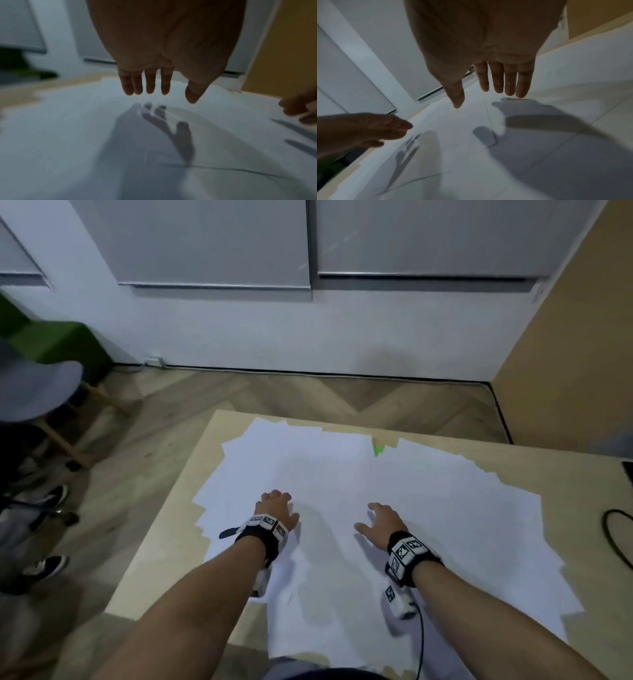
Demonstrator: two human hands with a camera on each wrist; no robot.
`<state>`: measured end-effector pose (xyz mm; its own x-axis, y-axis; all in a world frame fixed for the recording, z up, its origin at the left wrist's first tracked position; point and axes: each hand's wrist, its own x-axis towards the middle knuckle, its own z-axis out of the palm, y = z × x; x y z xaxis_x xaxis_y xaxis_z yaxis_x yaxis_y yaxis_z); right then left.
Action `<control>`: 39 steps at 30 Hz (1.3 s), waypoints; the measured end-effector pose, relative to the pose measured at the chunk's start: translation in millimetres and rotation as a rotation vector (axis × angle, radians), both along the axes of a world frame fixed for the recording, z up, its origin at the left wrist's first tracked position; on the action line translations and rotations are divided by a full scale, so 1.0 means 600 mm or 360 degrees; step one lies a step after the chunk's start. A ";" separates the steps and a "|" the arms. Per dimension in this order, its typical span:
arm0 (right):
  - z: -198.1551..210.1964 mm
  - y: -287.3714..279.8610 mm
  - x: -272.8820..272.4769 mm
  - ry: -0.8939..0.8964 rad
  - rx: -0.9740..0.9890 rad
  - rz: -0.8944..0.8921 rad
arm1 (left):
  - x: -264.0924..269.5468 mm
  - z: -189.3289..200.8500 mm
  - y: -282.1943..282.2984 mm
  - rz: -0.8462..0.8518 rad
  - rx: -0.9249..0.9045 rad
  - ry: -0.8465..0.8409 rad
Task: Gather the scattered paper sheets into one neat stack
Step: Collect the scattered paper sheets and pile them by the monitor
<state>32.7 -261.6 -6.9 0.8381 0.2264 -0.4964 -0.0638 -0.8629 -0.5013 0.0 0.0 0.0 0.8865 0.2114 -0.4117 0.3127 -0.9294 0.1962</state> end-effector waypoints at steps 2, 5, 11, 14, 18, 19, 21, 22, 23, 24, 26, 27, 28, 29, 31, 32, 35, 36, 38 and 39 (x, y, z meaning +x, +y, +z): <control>-0.005 0.026 0.001 0.0021 0.0060 -0.0129 | -0.010 -0.011 0.024 0.0148 -0.0114 -0.0003; -0.011 0.069 -0.002 0.0049 0.0059 -0.0282 | -0.025 -0.045 0.061 0.0187 -0.0169 -0.0046; -0.030 0.128 -0.012 -0.0080 -0.0305 -0.0437 | -0.036 -0.090 0.110 0.0081 -0.0091 -0.0151; -0.038 0.151 -0.017 -0.0071 -0.0375 -0.0494 | -0.041 -0.100 0.118 0.0191 -0.0142 -0.0077; -0.042 0.173 -0.018 -0.0040 -0.0336 -0.0636 | -0.039 -0.097 0.126 0.0183 -0.0173 -0.0062; -0.044 0.175 -0.017 -0.0025 -0.0309 -0.0728 | -0.040 -0.097 0.128 0.0188 -0.0186 -0.0065; -0.043 0.173 -0.013 0.0035 -0.0263 -0.0925 | -0.041 -0.099 0.134 0.0192 -0.0202 -0.0079; -0.043 0.170 -0.013 0.0082 -0.0262 -0.0990 | -0.042 -0.100 0.136 0.0193 -0.0206 -0.0085; -0.043 0.165 -0.011 0.0127 -0.0275 -0.1022 | -0.042 -0.099 0.138 0.0198 -0.0213 -0.0091; -0.044 0.161 -0.012 0.0161 -0.0286 -0.1033 | -0.043 -0.100 0.139 0.0204 -0.0216 -0.0092; -0.047 0.152 -0.012 0.0180 -0.0285 -0.1029 | -0.043 -0.098 0.139 0.0229 -0.0215 -0.0098; -0.050 0.147 -0.011 0.0190 -0.0261 -0.1030 | -0.043 -0.098 0.138 0.0249 -0.0220 -0.0100; -0.050 0.143 -0.010 0.0204 -0.0220 -0.1037 | -0.042 -0.098 0.136 0.0268 -0.0227 -0.0100; -0.052 0.139 -0.008 0.0217 -0.0163 -0.1060 | -0.041 -0.097 0.135 0.0281 -0.0233 -0.0099; -0.053 0.131 -0.007 0.0229 -0.0035 -0.1106 | -0.041 -0.096 0.133 0.0283 -0.0228 -0.0092; -0.051 0.129 -0.007 0.0239 0.0035 -0.1126 | -0.041 -0.097 0.133 0.0280 -0.0225 -0.0087; -0.056 0.127 -0.007 0.0267 0.0182 -0.1108 | -0.047 -0.098 0.132 0.0337 -0.0287 -0.0120; -0.057 0.129 -0.005 0.0272 0.0182 -0.1046 | -0.050 -0.098 0.131 0.0360 -0.0321 -0.0141; -0.060 0.128 -0.004 0.0327 0.0147 -0.0880 | -0.057 -0.098 0.128 0.0365 -0.0361 -0.0178; -0.062 0.126 -0.006 0.0351 0.0145 -0.0817 | -0.060 -0.098 0.127 0.0352 -0.0368 -0.0187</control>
<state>29.2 -186.2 -44.1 0.7308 -0.1328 -0.6695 -0.5754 -0.6474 -0.4997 -36.3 76.1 -58.6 0.8736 0.3171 -0.3690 0.4648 -0.7682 0.4402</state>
